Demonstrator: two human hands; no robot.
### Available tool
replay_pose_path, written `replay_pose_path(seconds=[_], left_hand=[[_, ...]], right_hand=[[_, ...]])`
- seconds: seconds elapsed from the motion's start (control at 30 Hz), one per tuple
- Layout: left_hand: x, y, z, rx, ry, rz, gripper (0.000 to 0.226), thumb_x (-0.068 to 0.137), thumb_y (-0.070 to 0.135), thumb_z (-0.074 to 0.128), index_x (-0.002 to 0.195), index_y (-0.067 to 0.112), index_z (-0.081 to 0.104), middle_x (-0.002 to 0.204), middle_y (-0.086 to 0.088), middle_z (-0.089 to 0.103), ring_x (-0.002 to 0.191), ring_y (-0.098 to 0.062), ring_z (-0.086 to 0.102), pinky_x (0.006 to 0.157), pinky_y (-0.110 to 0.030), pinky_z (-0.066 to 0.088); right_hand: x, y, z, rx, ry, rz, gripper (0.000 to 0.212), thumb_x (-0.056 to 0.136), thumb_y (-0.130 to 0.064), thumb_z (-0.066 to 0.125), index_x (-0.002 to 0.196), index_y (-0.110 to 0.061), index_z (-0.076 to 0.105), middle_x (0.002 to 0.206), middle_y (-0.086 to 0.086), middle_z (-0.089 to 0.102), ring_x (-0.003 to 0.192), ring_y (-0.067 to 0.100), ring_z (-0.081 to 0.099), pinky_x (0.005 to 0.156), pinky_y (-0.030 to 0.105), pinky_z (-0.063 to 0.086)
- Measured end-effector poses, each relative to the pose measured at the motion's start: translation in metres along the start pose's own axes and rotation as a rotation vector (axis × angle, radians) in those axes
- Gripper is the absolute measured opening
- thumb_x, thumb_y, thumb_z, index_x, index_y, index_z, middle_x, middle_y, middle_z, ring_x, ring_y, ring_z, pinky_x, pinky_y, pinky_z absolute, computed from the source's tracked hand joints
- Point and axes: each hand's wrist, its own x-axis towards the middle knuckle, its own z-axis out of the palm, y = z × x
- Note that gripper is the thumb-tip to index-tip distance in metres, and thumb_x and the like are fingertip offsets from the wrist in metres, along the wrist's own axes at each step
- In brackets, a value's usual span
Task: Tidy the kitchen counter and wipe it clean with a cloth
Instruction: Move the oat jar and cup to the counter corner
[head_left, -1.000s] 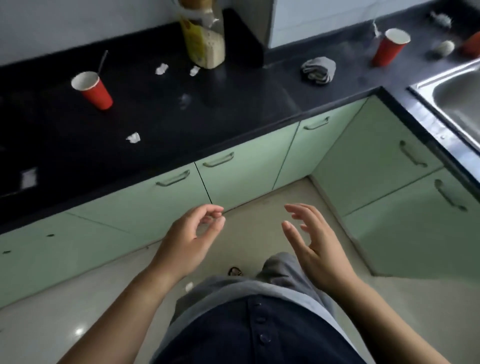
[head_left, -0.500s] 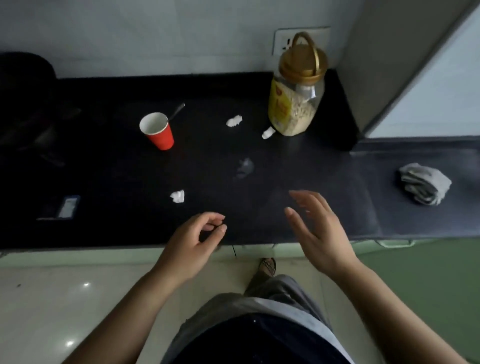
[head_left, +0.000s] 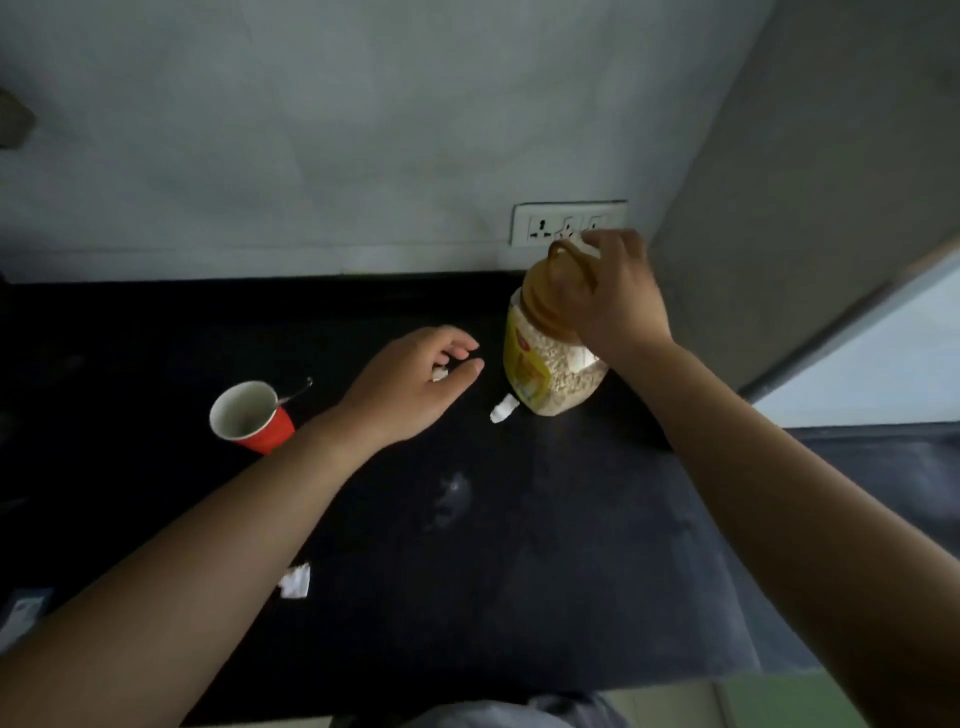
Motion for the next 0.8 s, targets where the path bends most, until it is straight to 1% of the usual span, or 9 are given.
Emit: replay_pose_path(seconds=[0.07,0.17,0.23,0.33,0.43,0.5,0.6,0.73,0.8], left_hand=[[0.032,0.0,-0.002,0.032,-0.031,0.023,0.031,0.087,0.042,0.052,0.115,0.028,0.057,0.113,0.009,0.061,0.105,-0.006,0.055,0.078,-0.024,0.045],[0.075,0.003,0.002,0.029,-0.032,0.038,0.035,0.088,0.043,0.052,0.117,0.026,0.056,0.113,0.007,0.059,0.103,-0.007,0.054,0.078,-0.024,0.042],[0.099,0.006,0.007,-0.005,-0.019,0.029,0.038,0.088,0.043,0.052,0.121,0.023,0.054,0.117,0.004,0.058,0.103,-0.007,0.051,0.08,-0.024,0.039],[0.126,0.01,0.02,-0.05,-0.022,0.019,0.044,0.089,0.043,0.052,0.126,0.021,0.049,0.125,-0.001,0.054,0.104,-0.007,0.047,0.081,-0.024,0.036],[0.141,0.011,0.033,-0.041,-0.062,0.016,0.052,0.088,0.045,0.051,0.133,0.021,0.042,0.131,-0.003,0.05,0.111,-0.012,0.048,0.084,-0.027,0.037],[0.144,0.011,0.041,-0.061,-0.093,0.014,0.056,0.088,0.046,0.051,0.136,0.022,0.038,0.131,-0.002,0.05,0.114,-0.015,0.05,0.085,-0.028,0.038],[0.14,0.013,0.053,-0.116,-0.148,0.027,0.053,0.088,0.047,0.051,0.135,0.024,0.041,0.126,0.001,0.054,0.112,-0.014,0.053,0.087,-0.029,0.043],[0.129,0.018,0.06,-0.155,-0.147,0.047,0.044,0.09,0.046,0.048,0.129,0.025,0.046,0.123,0.001,0.057,0.109,-0.012,0.056,0.087,-0.031,0.048],[0.126,0.02,0.059,-0.141,-0.14,0.037,0.045,0.09,0.045,0.048,0.13,0.023,0.046,0.124,0.0,0.057,0.11,-0.014,0.056,0.09,-0.035,0.048]], right_hand=[[0.01,0.005,0.003,-0.006,-0.033,0.047,0.043,0.089,-0.033,0.055,0.125,-0.01,0.048,0.127,0.009,0.05,0.105,0.024,0.053,0.075,0.027,0.038],[0.014,0.013,0.001,0.04,-0.018,0.0,0.028,0.092,-0.034,0.051,0.107,-0.013,0.06,0.095,0.001,0.063,0.079,0.015,0.057,0.062,0.022,0.043],[0.016,0.018,-0.003,0.066,-0.044,-0.022,0.025,0.092,-0.034,0.051,0.103,-0.015,0.062,0.085,-0.007,0.059,0.068,0.003,0.052,0.057,0.011,0.038],[0.02,0.027,-0.011,0.078,-0.061,-0.028,0.018,0.089,-0.028,0.056,0.101,-0.017,0.064,0.078,-0.014,0.055,0.064,-0.008,0.049,0.056,0.003,0.038],[0.024,0.04,-0.02,0.062,-0.073,-0.023,0.017,0.089,-0.02,0.057,0.104,-0.019,0.065,0.082,-0.016,0.056,0.067,-0.006,0.051,0.061,-0.004,0.033],[0.028,0.049,-0.025,0.037,-0.076,-0.029,0.019,0.088,-0.016,0.057,0.105,-0.02,0.065,0.089,-0.011,0.058,0.075,0.001,0.05,0.064,-0.004,0.033],[0.036,0.057,-0.029,0.051,-0.08,-0.001,0.017,0.087,-0.017,0.057,0.102,-0.019,0.064,0.093,-0.007,0.059,0.081,0.005,0.051,0.064,-0.002,0.034],[0.042,0.05,-0.021,0.099,-0.102,-0.062,0.014,0.089,-0.019,0.055,0.099,-0.019,0.065,0.086,-0.01,0.058,0.069,-0.002,0.051,0.064,-0.002,0.034],[0.042,0.047,-0.017,0.116,-0.1,-0.061,0.013,0.09,-0.019,0.054,0.096,-0.02,0.065,0.083,-0.011,0.059,0.07,-0.009,0.049,0.063,-0.002,0.034]])
